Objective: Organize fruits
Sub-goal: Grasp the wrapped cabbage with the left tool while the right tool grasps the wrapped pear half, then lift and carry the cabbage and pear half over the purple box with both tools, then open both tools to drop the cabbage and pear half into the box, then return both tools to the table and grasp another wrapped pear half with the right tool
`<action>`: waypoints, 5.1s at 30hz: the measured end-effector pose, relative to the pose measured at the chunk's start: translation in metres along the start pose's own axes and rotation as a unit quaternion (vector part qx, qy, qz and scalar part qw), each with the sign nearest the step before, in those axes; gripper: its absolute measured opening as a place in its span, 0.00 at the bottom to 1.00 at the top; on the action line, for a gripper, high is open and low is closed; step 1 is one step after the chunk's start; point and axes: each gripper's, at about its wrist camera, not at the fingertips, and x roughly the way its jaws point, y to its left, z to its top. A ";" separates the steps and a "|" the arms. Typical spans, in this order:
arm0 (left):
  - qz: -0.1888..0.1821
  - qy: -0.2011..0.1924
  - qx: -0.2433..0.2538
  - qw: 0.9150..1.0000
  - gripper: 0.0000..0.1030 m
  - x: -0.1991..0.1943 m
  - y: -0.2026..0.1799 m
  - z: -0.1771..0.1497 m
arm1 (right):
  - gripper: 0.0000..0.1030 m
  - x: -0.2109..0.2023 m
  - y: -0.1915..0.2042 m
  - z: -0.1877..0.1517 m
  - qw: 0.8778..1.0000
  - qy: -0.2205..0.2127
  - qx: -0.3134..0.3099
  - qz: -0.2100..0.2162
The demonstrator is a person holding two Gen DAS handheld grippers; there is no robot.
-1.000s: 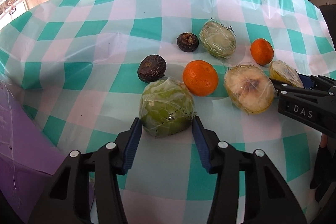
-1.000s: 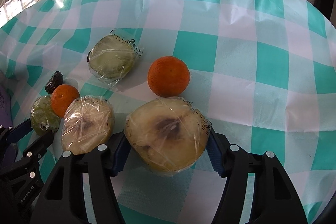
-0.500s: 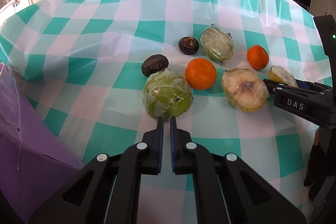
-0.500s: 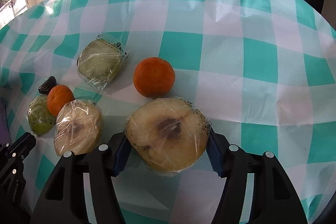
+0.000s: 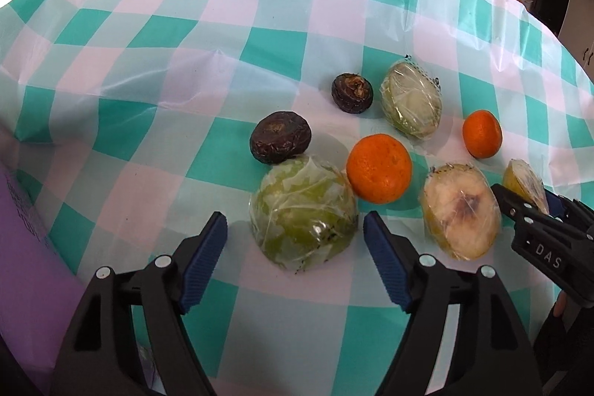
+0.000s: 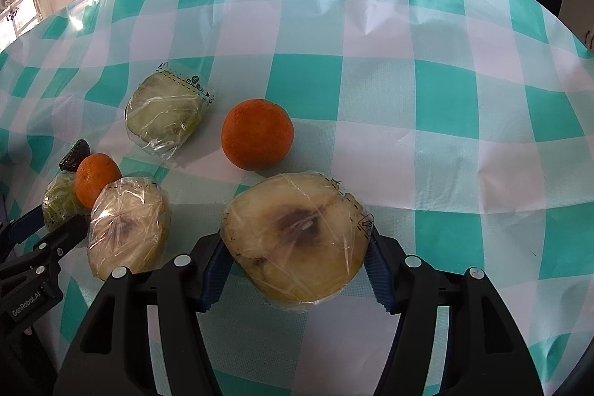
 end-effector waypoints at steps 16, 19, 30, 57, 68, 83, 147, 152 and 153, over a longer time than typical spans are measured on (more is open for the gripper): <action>-0.027 -0.065 0.016 0.997 0.58 -0.056 -0.010 -0.041 | 0.59 -0.012 -0.021 -0.007 0.997 -0.030 0.071 -0.012; -0.029 -0.088 0.024 0.995 0.58 -0.076 -0.008 -0.060 | 0.59 -0.023 -0.028 -0.018 0.994 -0.036 0.104 -0.013; -0.040 -0.119 0.034 0.992 0.58 -0.136 0.006 -0.117 | 0.59 -0.058 -0.011 -0.073 0.990 -0.022 0.137 0.027; -0.019 -0.271 0.007 0.962 0.58 -0.312 0.108 -0.183 | 0.59 -0.169 0.084 -0.160 0.994 -0.093 0.049 0.035; 0.037 -0.306 -0.049 0.950 0.58 -0.344 0.178 -0.184 | 0.60 -0.251 0.176 -0.147 0.969 -0.202 -0.065 0.123; 0.106 -0.239 -0.097 0.960 0.59 -0.316 0.247 -0.183 | 0.60 -0.248 0.280 -0.133 0.953 -0.175 -0.181 0.168; -0.081 -0.218 0.119 0.965 0.98 -0.227 -0.006 -0.125 | 0.86 -0.113 0.017 -0.104 0.996 -0.070 0.052 -0.018; -0.095 -0.154 0.093 0.979 0.98 -0.161 -0.009 -0.118 | 0.86 -0.081 0.032 -0.083 0.999 -0.051 0.006 0.015; -0.096 -0.150 0.096 0.979 0.98 -0.155 -0.009 -0.121 | 0.86 -0.075 0.037 -0.077 0.999 -0.049 -0.005 0.022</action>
